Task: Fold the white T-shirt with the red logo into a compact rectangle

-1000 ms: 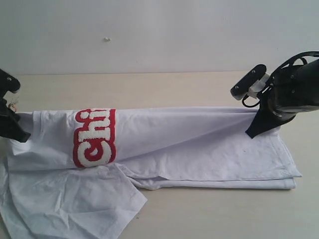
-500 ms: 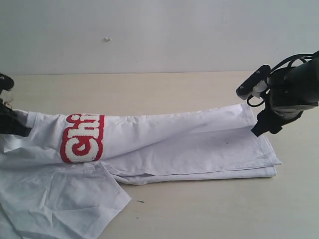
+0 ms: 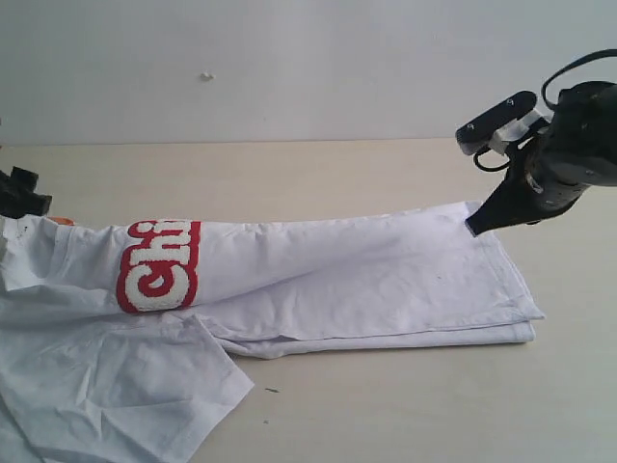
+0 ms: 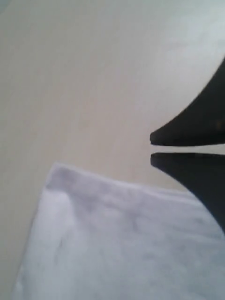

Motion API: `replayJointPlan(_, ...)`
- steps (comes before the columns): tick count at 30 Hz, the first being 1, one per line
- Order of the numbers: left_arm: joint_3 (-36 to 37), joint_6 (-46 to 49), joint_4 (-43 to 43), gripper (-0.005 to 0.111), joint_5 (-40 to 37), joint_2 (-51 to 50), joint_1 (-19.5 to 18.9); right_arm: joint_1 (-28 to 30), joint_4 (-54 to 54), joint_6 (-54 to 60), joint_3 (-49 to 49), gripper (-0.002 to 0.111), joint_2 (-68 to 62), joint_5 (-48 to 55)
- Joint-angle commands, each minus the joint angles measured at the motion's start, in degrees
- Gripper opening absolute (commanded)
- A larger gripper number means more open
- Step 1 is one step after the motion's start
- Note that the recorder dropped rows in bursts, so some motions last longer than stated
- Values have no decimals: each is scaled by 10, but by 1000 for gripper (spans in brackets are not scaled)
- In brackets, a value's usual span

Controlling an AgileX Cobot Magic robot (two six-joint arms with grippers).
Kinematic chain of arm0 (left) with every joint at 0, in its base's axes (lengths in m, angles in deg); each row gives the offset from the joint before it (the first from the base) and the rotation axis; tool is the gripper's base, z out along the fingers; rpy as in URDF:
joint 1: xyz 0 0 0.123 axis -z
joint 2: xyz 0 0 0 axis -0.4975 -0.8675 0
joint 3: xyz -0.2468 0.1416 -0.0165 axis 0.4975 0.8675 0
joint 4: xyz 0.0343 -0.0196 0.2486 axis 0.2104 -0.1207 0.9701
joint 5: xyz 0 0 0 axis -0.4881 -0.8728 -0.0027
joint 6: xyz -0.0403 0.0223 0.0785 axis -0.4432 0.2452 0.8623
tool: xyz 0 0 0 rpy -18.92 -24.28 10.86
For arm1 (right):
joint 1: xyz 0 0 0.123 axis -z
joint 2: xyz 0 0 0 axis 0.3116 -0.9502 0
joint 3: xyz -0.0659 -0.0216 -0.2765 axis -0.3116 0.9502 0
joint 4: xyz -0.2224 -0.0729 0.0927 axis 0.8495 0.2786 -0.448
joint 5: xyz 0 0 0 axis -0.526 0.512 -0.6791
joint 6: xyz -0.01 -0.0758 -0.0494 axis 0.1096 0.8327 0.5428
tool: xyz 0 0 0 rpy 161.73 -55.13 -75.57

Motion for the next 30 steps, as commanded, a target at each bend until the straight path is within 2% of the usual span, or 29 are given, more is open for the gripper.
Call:
replayJointPlan(1,-4,-52,-98,69,-75,32,0,0,-254,287,-1,0,8,-14)
replayJointPlan(4,-4,-111,-112,57,-183,46,0,0,-449,503,-1,0,8,11)
replayJointPlan(6,-4,-131,-112,43,-239,50,5,0,-554,616,-1,0,8,44)
replayJointPlan(9,-4,-143,-112,23,-307,50,25,0,-633,704,-1,0,8,99)
replayJointPlan(13,-4,-137,-112,2,-345,50,54,0,-675,737,-1,0,8,134)
replayJointPlan(18,-4,-104,-111,0,-339,45,80,0,-677,737,-1,0,8,147)
replayJointPlan(30,-18,-102,-88,0,-226,-46,80,0,-692,737,-1,0,-54,157)
